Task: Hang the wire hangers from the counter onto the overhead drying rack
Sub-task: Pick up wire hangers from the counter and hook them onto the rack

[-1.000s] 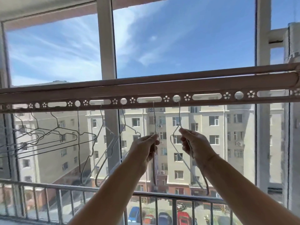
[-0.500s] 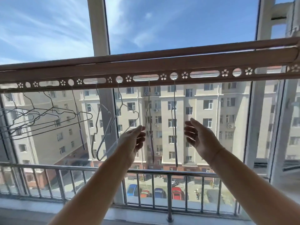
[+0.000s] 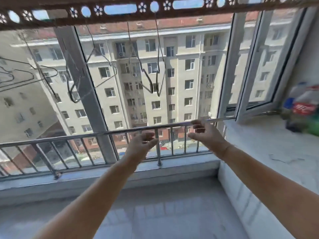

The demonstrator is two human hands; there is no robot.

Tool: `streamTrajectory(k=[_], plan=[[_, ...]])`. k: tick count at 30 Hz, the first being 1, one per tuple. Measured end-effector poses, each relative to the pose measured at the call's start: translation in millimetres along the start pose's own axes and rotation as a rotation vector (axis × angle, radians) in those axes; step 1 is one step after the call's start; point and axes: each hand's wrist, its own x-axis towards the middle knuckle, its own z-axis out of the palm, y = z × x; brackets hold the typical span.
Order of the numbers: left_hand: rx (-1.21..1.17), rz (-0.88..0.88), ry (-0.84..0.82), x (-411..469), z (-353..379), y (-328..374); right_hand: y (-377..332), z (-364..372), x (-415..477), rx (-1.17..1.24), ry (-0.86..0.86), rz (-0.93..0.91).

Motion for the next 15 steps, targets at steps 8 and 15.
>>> streamTrajectory(k=[8, 15], plan=[[0.194, 0.033, -0.324, -24, 94, -36, 76, -51, -79, -0.385, 0.180, 0.170], [0.236, 0.088, -0.520, -30, 201, -25, 136, -125, -149, -0.391, 0.352, 0.373]])
